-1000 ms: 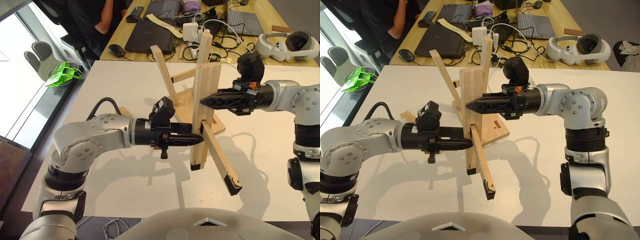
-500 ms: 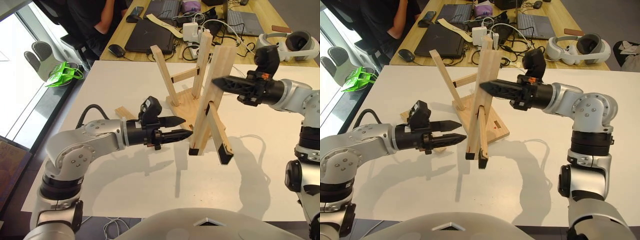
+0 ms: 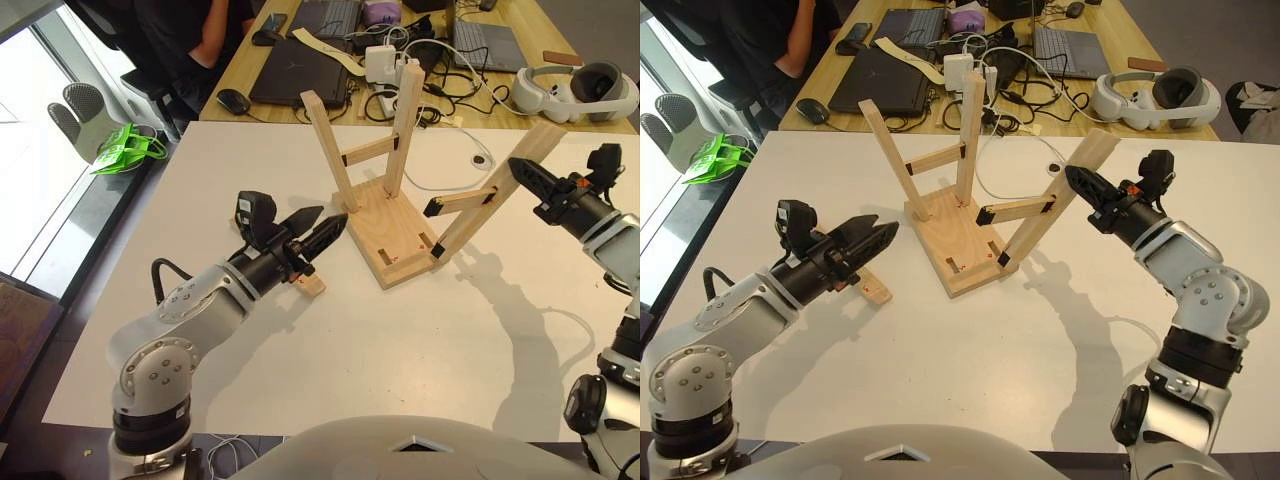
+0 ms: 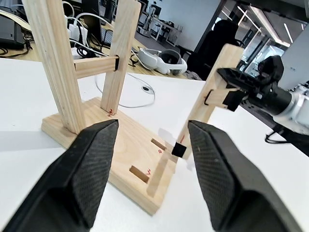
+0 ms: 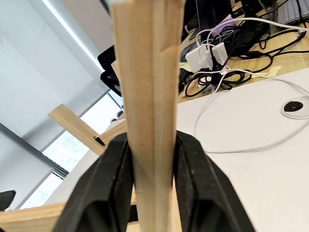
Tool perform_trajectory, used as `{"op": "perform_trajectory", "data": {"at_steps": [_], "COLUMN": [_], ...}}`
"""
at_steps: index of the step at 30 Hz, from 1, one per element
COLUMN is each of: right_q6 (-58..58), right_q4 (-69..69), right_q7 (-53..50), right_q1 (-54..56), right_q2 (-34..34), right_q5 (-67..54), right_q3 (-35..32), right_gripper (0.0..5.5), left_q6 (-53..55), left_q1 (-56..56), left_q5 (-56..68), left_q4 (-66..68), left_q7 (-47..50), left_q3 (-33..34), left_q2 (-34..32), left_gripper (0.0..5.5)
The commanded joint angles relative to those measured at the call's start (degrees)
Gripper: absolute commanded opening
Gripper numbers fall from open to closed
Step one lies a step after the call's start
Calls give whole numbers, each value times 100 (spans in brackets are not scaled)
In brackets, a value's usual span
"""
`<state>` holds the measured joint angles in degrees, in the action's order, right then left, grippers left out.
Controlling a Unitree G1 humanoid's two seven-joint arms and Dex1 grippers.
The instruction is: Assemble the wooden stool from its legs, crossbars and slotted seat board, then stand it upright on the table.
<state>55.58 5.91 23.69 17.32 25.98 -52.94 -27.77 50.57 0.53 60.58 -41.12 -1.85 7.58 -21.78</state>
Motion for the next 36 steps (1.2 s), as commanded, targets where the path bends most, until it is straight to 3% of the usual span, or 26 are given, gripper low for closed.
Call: {"op": "perform_trajectory", "data": {"at_steps": [1, 11, 19, 36], "right_q6": [-412, -1643, -1820, -2333], "right_q4": [69, -513, -640, -337], "right_q7": [-158, 97, 304, 886], "right_q1": [-72, -19, -100, -559], "right_q2": [-293, -595, -702, -277], "right_q5": [70, 559, 608, 1369], "right_q3": [-4, 310, 478, 1041], "right_gripper": [103, 103, 103, 103], "left_q6": [-175, -193, -193, -217], "left_q1": [263, 375, 470, 573], "left_q5": [-221, -371, -411, -542], "left_q4": [-95, -58, -51, -115], "left_q7": [688, 883, 869, 881], "left_q3": [-234, -550, -547, -500], "left_q2": [510, 692, 655, 569], "left_gripper": [266, 266, 266, 266]}}
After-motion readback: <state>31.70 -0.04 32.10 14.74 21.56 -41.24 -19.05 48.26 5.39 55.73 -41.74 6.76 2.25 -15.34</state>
